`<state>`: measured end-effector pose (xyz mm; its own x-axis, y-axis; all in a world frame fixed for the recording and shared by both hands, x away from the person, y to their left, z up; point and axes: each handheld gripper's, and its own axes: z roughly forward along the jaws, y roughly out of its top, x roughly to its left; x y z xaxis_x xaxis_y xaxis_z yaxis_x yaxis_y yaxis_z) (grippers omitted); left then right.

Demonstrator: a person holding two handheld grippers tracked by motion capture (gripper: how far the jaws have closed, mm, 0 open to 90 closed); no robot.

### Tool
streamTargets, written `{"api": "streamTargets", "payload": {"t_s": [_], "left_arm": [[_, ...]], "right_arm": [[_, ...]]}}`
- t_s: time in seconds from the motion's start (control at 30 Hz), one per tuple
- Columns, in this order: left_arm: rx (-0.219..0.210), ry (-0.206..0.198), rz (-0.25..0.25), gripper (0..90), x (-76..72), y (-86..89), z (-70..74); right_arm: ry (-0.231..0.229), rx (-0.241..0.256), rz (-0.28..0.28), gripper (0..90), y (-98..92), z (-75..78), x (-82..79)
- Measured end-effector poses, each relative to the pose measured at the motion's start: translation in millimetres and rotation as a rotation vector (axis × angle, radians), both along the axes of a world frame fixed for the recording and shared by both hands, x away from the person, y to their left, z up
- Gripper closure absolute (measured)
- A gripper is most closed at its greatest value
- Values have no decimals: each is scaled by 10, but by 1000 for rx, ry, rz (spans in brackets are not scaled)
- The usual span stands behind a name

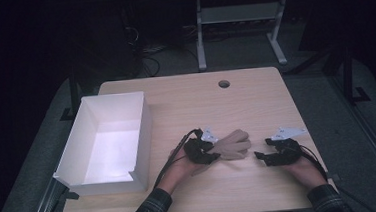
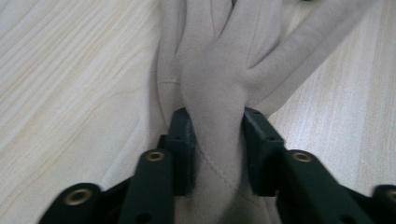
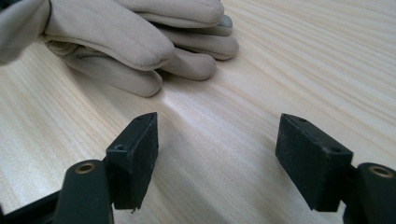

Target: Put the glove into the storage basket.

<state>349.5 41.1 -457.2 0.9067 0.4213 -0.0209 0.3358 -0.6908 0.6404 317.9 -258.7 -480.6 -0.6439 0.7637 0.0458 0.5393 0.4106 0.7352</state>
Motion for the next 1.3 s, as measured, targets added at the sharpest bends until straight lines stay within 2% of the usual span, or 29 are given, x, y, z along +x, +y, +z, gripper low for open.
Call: {"api": "streamTargets", "payload": {"t_s": [0.07,0.17,0.33,0.43,0.7,0.87,1.0,1.17,1.3], "left_arm": [[2,11,13,709,6,-2,17],[6,8,30,723,8,14,59],[-42,24,81,725,25,116,241],[-73,23,116,725,30,196,442],[-104,13,176,723,38,432,988],[-116,-17,218,723,37,689,1320],[-126,-46,257,723,37,941,1525],[-136,-77,321,723,26,1315,1698],[-151,-89,386,723,3,1606,1747]], "right_arm": [[-4,3,1,280,3,-5,-2],[-4,3,2,276,6,-6,-4],[-6,2,6,268,6,-8,-1],[-7,0,10,266,5,-9,0],[-6,1,10,260,7,-8,0],[-5,3,9,260,9,-8,-1],[-5,3,10,260,9,-8,-1],[-6,1,11,260,8,-8,0],[-6,1,11,260,7,-9,0]]}}
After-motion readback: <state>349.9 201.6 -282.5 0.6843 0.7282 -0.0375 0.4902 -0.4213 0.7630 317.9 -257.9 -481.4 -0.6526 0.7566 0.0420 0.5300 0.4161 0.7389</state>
